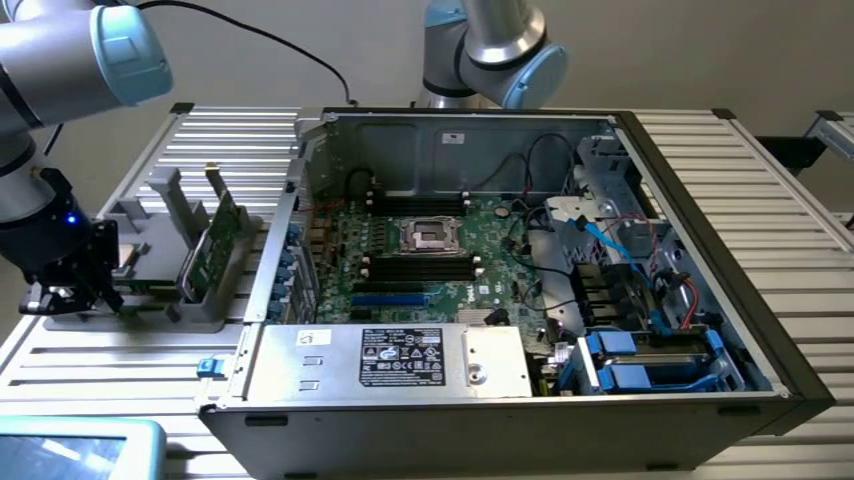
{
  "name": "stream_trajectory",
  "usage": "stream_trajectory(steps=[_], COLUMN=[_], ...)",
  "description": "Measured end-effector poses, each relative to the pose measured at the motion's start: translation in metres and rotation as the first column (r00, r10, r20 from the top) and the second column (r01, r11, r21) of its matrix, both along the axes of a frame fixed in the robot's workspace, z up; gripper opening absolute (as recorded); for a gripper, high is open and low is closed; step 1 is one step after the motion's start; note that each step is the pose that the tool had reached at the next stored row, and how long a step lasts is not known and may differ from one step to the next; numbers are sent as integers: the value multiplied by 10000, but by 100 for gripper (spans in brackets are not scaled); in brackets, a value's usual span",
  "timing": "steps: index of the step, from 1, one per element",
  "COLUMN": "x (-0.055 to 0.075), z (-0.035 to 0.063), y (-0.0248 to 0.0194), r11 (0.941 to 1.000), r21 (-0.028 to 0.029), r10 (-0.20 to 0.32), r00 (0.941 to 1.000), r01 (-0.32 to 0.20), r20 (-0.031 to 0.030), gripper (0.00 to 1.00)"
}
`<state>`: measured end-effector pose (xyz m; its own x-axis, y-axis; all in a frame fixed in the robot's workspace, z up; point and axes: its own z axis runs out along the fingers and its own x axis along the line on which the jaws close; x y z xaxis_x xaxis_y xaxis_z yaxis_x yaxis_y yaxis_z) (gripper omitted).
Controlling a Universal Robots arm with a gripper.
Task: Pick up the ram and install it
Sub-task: 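Pick up the ram and move it above insertion slot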
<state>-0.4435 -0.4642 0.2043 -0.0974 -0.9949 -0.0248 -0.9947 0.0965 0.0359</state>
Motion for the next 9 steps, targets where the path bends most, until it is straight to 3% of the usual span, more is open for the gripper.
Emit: stream_trajectory(steps=[1, 5, 9], x=[0, 0, -2], z=[0, -1, -10], y=[0, 0, 1], r11=[10000, 10000, 10000], r21=[0, -1, -6], r10=[0, 0, 97], r00=[10000, 10000, 9999], r01=[0, 0, -97], r20=[1, 3, 96], gripper=[13, 13, 11])
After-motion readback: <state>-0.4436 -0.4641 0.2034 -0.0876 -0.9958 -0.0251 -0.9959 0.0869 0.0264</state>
